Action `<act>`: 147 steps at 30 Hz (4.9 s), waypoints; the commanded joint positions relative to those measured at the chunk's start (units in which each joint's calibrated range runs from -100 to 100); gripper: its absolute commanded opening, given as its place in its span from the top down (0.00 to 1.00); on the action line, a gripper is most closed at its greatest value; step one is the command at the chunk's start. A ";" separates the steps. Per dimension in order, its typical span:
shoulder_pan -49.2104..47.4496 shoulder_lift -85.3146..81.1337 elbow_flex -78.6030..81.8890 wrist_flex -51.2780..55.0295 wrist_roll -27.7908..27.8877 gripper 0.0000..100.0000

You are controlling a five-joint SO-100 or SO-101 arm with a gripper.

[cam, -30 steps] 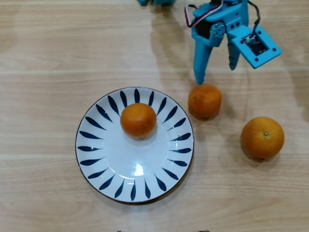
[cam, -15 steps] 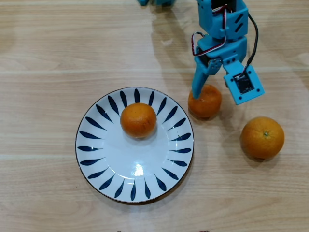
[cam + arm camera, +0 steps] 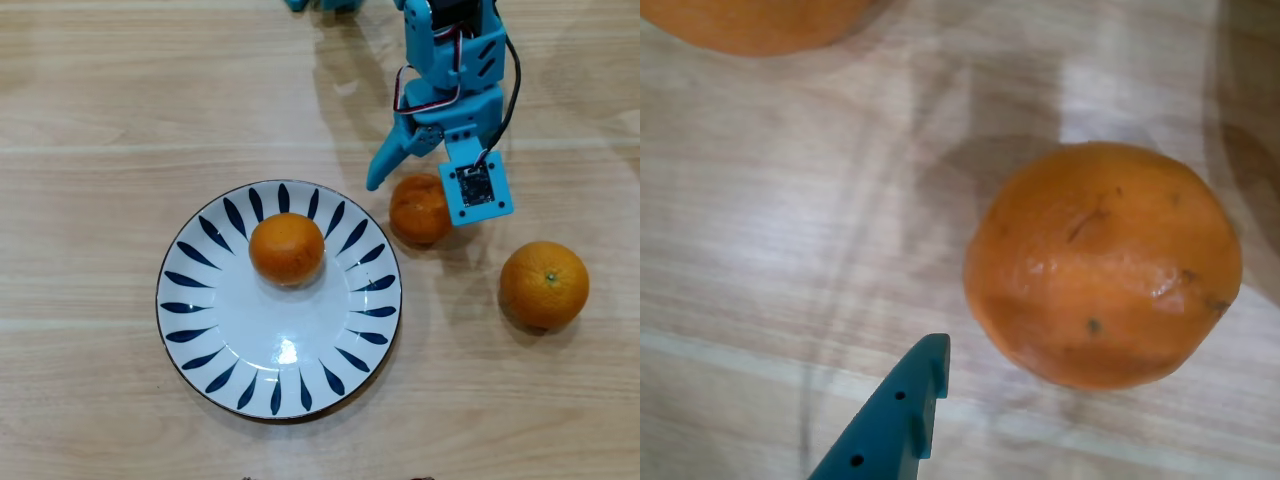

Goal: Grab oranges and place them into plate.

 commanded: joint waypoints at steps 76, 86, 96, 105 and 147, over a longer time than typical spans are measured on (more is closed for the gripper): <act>15.50 2.82 0.79 -38.07 21.14 0.67; 13.88 2.65 0.79 -37.55 19.94 0.51; 3.96 -0.98 -11.71 -20.79 18.37 0.71; -9.02 2.74 -37.15 1.98 15.13 0.70; -6.68 34.60 -40.95 -22.26 6.30 0.45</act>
